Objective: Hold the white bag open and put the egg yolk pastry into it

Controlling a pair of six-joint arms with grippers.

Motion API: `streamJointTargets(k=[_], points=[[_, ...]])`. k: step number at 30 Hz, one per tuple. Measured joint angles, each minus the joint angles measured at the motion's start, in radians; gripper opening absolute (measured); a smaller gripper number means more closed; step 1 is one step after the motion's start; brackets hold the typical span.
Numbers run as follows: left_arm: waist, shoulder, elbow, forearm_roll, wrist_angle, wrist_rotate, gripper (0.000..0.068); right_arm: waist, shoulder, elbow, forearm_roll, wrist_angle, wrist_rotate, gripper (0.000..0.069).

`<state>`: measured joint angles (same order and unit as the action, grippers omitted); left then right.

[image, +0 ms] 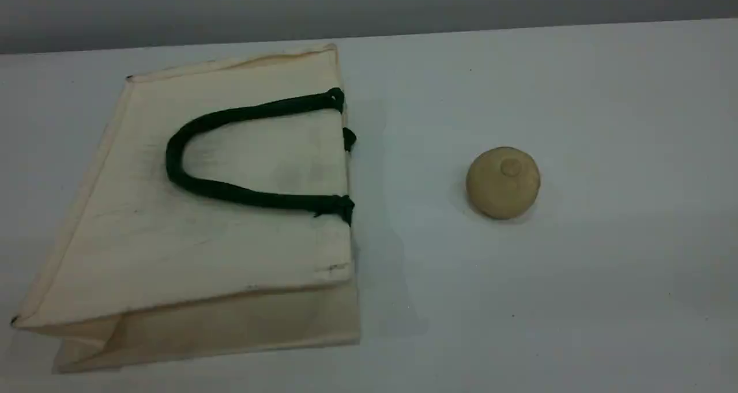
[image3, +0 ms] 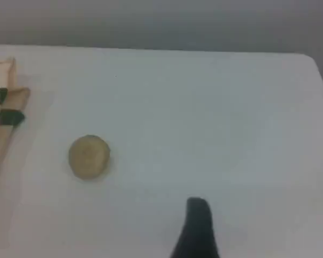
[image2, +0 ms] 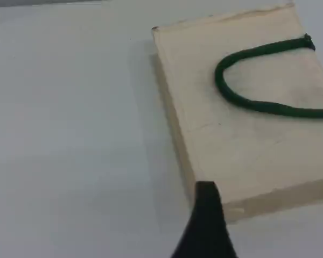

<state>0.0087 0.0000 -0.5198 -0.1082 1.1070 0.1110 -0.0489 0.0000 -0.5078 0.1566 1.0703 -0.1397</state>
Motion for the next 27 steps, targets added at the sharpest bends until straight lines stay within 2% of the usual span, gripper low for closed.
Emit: streamJointTargets(k=[20, 27], points=[[-0.003, 0.000, 0.000, 0.004, -0.015, 0.011, 0.0509, 0.010, 0.000, 0.000, 0.001, 0.000, 0.000, 0.0531], [-0.067, 0.000, -0.001, 0.003, -0.055, 0.027, 0.0509, 0.011, 0.000, 0.000, 0.001, 0.000, 0.000, 0.0531]])
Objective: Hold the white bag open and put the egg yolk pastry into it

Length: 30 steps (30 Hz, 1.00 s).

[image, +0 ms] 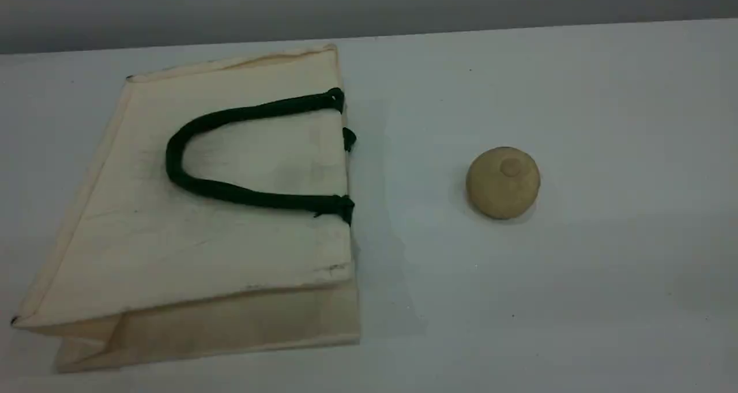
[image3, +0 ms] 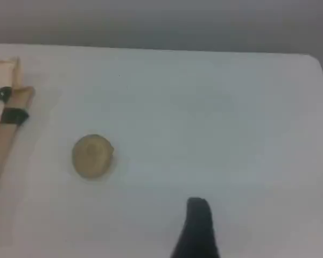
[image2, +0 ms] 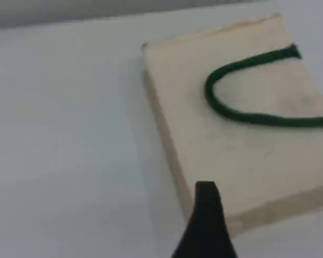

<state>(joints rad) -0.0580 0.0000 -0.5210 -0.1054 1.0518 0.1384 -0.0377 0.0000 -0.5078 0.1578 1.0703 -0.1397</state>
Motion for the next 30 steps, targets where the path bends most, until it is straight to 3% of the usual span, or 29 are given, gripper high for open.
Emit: streamJointTargets(k=[9, 23, 30], points=[[-0.057, 0.160, -0.048, 0.080, -0.035, -0.138, 0.0509, 0.081, 0.105, -0.088, 0.028, -0.085, 0.115, 0.0531], [-0.057, 0.826, -0.294, 0.105, -0.148, -0.224, 0.0508, 0.081, 0.675, -0.429, 0.022, -0.146, 0.109, 0.0531], [-0.056, 1.163, -0.395, 0.096, -0.241, -0.264, 0.0508, 0.081, 0.922, -0.512, 0.026, -0.205, 0.102, 0.0531]])
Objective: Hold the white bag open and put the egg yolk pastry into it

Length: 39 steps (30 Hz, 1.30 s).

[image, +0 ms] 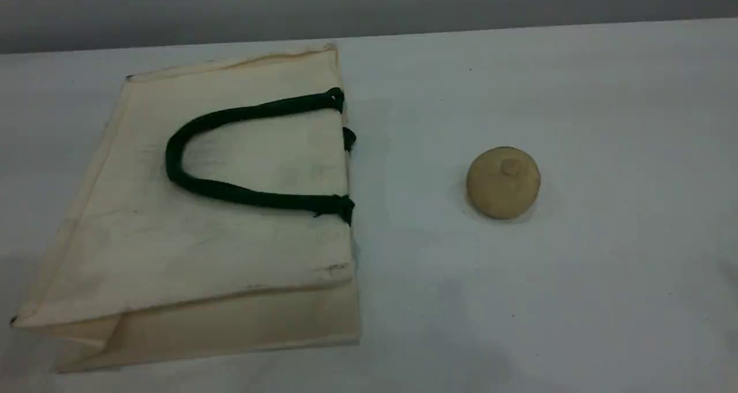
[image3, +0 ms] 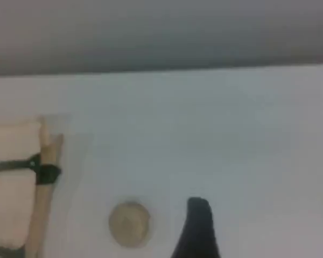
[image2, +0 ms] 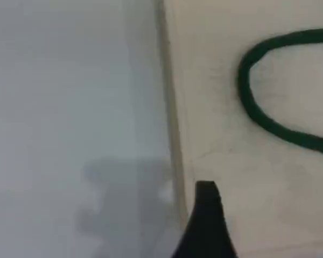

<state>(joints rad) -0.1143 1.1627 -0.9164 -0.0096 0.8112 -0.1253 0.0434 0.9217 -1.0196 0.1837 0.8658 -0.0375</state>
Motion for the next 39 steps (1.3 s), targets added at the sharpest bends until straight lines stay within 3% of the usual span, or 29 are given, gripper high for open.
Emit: streamJointTargets(k=[6, 20, 39], points=[[0.000, 0.217, -0.027, -0.056, -0.097, 0.000, 0.0508, 0.000, 0.150, -0.038, 0.000, -0.038, -0.021, 0.0531], [0.000, 0.578, -0.045, -0.204, -0.328, 0.043, 0.0508, 0.000, 0.281, -0.133, 0.007, -0.098, -0.021, 0.0531], [-0.049, 0.868, -0.187, -0.235, -0.367, 0.068, 0.0508, -0.001, 0.288, -0.133, 0.008, -0.111, -0.021, 0.0531]])
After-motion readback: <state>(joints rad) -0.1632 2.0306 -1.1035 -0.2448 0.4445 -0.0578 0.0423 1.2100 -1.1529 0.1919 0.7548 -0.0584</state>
